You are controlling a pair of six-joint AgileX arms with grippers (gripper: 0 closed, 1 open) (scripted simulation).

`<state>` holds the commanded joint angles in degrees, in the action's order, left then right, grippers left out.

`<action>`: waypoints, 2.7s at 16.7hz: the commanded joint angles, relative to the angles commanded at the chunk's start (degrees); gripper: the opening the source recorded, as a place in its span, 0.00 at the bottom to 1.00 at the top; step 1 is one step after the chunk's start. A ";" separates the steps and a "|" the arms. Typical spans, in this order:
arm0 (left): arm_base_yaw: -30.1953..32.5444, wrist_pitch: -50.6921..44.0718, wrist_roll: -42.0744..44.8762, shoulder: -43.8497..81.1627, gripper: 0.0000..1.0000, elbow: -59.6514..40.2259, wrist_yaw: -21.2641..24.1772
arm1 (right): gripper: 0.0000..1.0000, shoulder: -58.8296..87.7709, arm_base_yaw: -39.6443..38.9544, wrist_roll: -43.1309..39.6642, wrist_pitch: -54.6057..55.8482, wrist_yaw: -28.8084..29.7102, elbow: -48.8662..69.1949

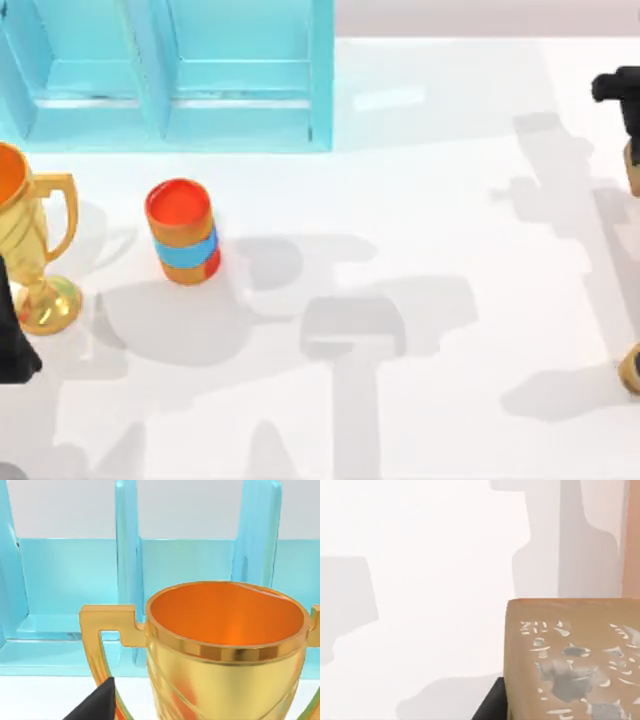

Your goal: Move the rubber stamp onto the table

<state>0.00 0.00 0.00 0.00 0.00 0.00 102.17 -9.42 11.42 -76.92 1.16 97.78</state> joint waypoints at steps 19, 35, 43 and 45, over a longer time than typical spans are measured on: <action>0.00 0.00 0.00 0.00 1.00 0.00 0.00 | 0.00 32.07 -16.02 15.15 4.93 -0.93 18.25; 0.00 0.00 0.00 0.00 1.00 0.00 0.00 | 0.53 33.21 -16.08 15.43 11.82 -0.81 12.78; 0.00 0.00 0.00 0.00 1.00 0.00 0.00 | 1.00 33.21 -16.08 15.43 11.82 -0.81 12.78; 0.00 0.00 0.00 0.00 1.00 0.00 0.00 | 1.00 33.21 -16.08 15.43 11.82 -0.81 12.78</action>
<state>0.00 0.00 0.00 0.00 0.00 0.00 135.38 -25.50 26.85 -65.09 0.35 110.56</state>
